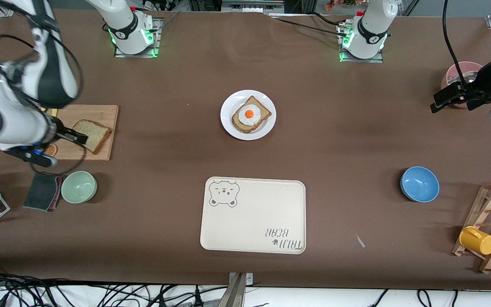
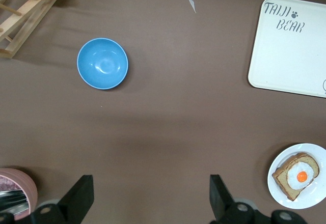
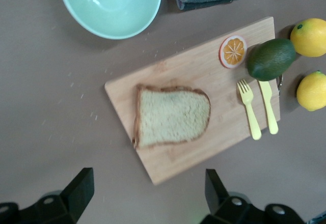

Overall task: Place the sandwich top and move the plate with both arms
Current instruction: 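Reach the right gripper to the bread slice and grasp its crust, then carry the bread slice with the right gripper onto the egg toast, then release the bread and withdraw the right gripper toward the cutting board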

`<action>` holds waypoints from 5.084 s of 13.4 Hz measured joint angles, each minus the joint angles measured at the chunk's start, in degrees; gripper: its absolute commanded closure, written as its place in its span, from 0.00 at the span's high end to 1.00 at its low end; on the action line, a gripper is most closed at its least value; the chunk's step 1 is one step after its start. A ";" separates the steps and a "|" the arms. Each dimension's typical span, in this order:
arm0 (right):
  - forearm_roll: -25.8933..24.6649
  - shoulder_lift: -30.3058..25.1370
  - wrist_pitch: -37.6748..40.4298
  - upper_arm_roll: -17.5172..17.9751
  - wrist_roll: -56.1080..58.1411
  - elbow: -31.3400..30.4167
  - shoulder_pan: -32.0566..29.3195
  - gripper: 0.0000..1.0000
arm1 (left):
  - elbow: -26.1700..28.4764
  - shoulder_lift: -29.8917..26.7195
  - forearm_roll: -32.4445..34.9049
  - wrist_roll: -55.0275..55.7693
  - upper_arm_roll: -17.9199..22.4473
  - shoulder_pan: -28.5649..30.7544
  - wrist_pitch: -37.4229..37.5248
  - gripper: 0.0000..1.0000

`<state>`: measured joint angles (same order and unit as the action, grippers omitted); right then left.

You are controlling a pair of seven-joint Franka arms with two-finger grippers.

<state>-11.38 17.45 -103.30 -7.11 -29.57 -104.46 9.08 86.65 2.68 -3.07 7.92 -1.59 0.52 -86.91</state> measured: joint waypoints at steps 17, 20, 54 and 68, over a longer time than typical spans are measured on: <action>-5.24 7.26 -25.17 -2.52 -14.42 -15.39 0.40 0.33 | -0.01 0.00 0.00 0.00 -2.11 -0.36 0.06 1.00; -5.25 7.85 -26.37 -2.51 -14.71 -15.40 0.40 0.32 | -0.01 0.00 0.00 0.07 -2.32 -0.54 0.06 1.00; 29.63 23.48 -14.39 5.52 -66.43 16.94 38.31 0.37 | 0.01 0.87 -0.04 0.07 -2.32 -1.09 0.04 1.00; 26.98 20.33 -8.83 -8.53 -46.77 24.84 37.55 1.00 | 0.01 0.87 -0.04 0.07 -2.33 -1.10 0.04 1.00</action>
<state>15.60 37.78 -112.13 -15.64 -76.34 -79.62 46.63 86.66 3.55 -3.12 7.99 -3.92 -0.58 -86.86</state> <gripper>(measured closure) 0.000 0.000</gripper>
